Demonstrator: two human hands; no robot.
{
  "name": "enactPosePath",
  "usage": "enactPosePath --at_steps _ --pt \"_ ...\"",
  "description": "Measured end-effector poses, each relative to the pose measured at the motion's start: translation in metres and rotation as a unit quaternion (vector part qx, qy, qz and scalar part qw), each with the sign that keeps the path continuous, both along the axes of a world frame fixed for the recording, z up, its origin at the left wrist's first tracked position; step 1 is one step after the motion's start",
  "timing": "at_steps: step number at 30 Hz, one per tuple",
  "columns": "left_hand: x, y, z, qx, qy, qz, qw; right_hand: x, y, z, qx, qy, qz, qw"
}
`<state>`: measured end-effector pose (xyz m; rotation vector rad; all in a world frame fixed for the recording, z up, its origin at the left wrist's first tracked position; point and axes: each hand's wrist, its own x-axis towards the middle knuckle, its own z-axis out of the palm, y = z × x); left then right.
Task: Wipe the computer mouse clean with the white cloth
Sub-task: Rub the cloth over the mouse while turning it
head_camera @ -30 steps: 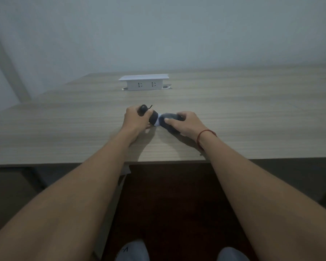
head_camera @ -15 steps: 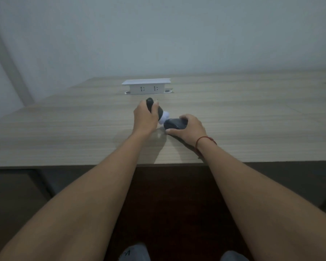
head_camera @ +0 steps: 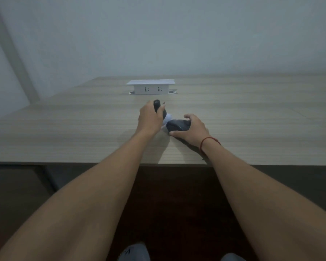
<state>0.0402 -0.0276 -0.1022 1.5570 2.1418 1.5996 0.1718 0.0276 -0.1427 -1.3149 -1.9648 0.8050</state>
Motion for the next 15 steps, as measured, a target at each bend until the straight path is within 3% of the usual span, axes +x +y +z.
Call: enactPosePath --at_steps 2,6,11,15 --pt "0.004 -0.001 0.005 0.025 0.004 -0.023 0.999 0.001 0.001 0.000 -0.005 0.000 0.004 1.000" --pt "-0.003 0.003 -0.007 -0.055 0.035 -0.031 0.997 -0.001 -0.001 -0.001 0.005 -0.003 -0.004 1.000" --pt "0.005 0.000 -0.008 0.037 0.016 -0.049 0.998 -0.003 -0.003 -0.001 0.015 -0.010 -0.017 1.000" --pt "0.002 0.003 -0.007 0.019 0.033 -0.035 0.999 -0.005 -0.006 0.000 0.016 -0.013 -0.027 0.999"
